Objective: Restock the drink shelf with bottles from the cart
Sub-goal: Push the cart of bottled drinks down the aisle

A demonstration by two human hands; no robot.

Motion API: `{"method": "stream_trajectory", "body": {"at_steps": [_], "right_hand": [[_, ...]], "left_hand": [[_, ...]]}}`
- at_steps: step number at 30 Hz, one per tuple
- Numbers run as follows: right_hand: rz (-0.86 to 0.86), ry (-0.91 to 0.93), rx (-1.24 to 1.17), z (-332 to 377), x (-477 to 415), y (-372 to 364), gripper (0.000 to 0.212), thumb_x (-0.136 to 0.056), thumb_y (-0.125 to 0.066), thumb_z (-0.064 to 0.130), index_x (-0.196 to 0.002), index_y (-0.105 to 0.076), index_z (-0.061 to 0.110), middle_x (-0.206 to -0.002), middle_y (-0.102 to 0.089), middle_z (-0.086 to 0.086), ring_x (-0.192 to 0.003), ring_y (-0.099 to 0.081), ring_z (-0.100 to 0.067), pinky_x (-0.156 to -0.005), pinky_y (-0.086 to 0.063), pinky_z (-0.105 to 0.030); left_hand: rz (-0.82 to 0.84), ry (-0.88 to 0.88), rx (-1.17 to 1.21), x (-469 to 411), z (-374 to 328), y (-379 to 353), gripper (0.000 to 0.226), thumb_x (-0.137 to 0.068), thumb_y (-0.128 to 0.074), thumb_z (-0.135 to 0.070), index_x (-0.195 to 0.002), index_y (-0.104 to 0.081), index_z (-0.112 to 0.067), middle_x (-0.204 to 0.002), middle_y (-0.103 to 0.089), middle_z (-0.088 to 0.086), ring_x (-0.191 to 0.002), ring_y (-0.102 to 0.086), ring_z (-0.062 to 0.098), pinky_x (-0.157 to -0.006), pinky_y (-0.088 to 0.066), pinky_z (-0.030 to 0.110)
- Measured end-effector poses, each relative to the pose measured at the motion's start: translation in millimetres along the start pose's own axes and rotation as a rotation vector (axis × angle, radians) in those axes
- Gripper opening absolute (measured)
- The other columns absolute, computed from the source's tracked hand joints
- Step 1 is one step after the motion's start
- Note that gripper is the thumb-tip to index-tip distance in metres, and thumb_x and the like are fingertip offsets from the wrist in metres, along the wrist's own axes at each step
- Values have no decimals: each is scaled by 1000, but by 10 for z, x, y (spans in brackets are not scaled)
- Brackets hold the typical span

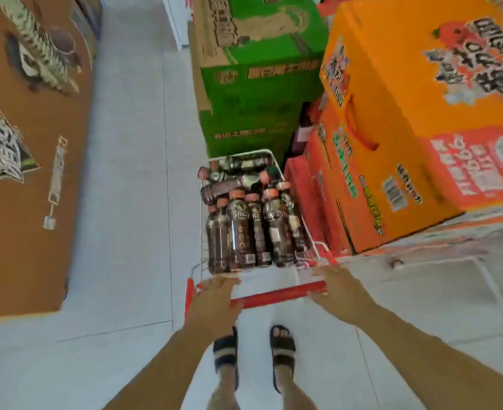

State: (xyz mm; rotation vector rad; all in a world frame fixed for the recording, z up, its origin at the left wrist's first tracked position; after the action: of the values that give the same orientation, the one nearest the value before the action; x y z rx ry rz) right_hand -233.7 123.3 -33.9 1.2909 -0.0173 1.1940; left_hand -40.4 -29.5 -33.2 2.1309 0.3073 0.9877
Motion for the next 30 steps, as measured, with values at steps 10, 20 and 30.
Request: {"method": "stream_trajectory", "body": {"at_steps": [10,20,30], "right_hand": [[136,41,191,-152,-362,-293,38,-84,-47,62,-107,-57,34,-104,-56,11,-113,-47,-19,-100,-32,-47],[40,-77,48,-146,75,-809,33,-81,-51,62,-98,-58,34,-97,-61,11,-111,-48,-18,-91,-33,-41],[5,-270,-126,101,853,-1580,30,-78,-57,60,-97,-60,37,-98,-56,19,-130,-30,-20,-97,-31,-45]], "left_hand": [[151,-178,-312,-264,209,-485,42,-98,-26,-47,-133,-35,-26,-112,-57,-2,-94,-57,17,-77,-42,28],[376,-431,-334,-102,445,-543,36,-97,-28,-48,-123,-40,-26,-96,-59,-4,-74,-59,14,-68,-51,32],[514,-575,-454,410,820,-782,31,-98,-31,-46,-119,-39,-24,-86,-55,-6,-76,-60,17,-69,-50,36]]}}
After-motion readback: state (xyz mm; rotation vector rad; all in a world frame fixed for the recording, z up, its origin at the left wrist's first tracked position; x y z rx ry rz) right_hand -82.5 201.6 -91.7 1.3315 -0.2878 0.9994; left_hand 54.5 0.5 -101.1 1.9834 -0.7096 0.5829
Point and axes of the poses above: each hand's wrist, its own x-axis away from the middle knuckle, its own y-axis out of the back of the hand, z = x × y, the point moved 6 cm from there along -x, towards the middle knuckle
